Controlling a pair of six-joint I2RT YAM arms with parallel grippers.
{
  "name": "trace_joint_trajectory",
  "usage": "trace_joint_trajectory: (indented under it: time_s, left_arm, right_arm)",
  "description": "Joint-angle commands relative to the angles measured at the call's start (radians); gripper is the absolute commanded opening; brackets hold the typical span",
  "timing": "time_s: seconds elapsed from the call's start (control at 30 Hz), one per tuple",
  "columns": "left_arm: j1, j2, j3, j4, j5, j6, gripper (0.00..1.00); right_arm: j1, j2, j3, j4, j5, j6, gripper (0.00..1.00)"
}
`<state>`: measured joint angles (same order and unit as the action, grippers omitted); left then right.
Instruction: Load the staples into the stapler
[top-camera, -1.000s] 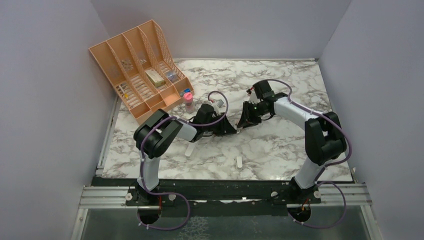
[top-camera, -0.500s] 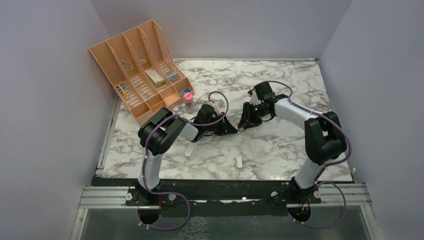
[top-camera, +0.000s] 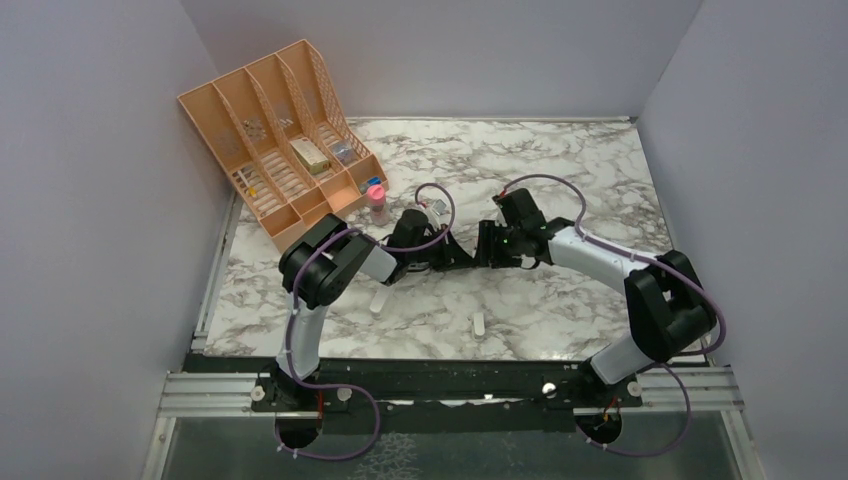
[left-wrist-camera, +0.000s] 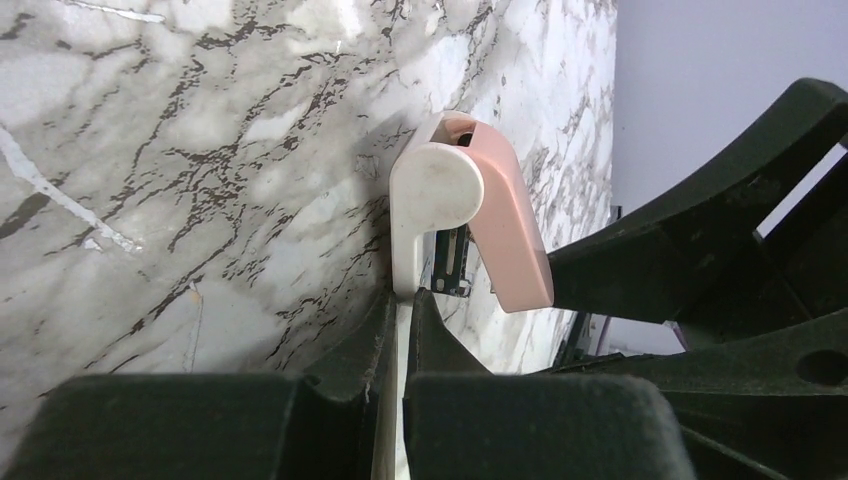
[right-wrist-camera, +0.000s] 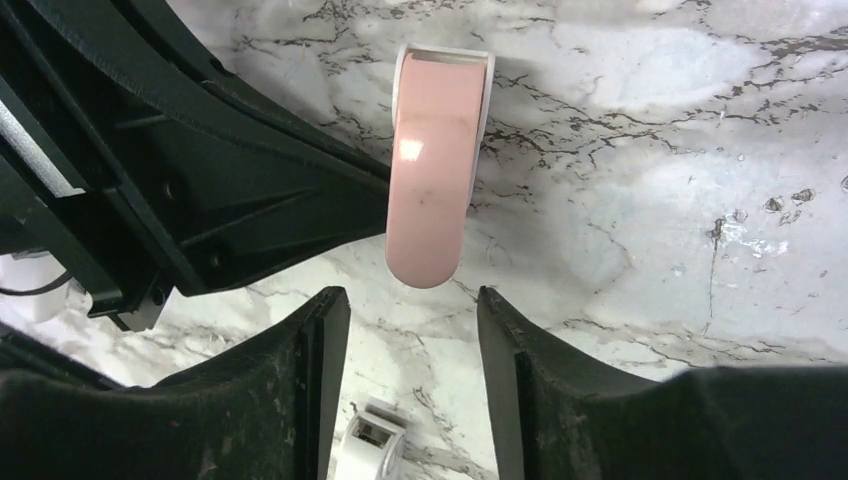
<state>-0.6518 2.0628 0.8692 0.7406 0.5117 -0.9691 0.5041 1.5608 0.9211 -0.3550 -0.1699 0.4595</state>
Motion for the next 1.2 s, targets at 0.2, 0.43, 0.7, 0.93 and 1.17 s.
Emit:
trace_joint_trajectory:
  time_s: [0.2, 0.43, 0.7, 0.93, 1.17]
  left_arm:
    - [0.009, 0.061, -0.029, -0.078, 0.016, -0.017, 0.00]
    - [0.014, 0.076, -0.026, -0.078, 0.025, -0.021, 0.00]
    - [0.028, 0.087, -0.043, -0.078, 0.012, -0.037, 0.00]
    - [0.032, 0.090, -0.049, -0.078, 0.004, -0.033, 0.00]
    - [0.034, 0.098, -0.056, -0.079, 0.004, -0.034, 0.00]
  right_arm:
    - [0.020, -0.006, -0.034, 0.169, 0.155, 0.039, 0.37]
    - [0.021, 0.031, 0.008, 0.194, 0.209, 0.004, 0.29]
    - [0.021, 0.035, 0.097, 0.117, 0.276, -0.045, 0.25]
    - [0.021, 0.071, 0.143, 0.106, 0.298, -0.054, 0.24]
    - [0.021, 0.130, 0.212, 0.132, 0.307, -0.088, 0.24]
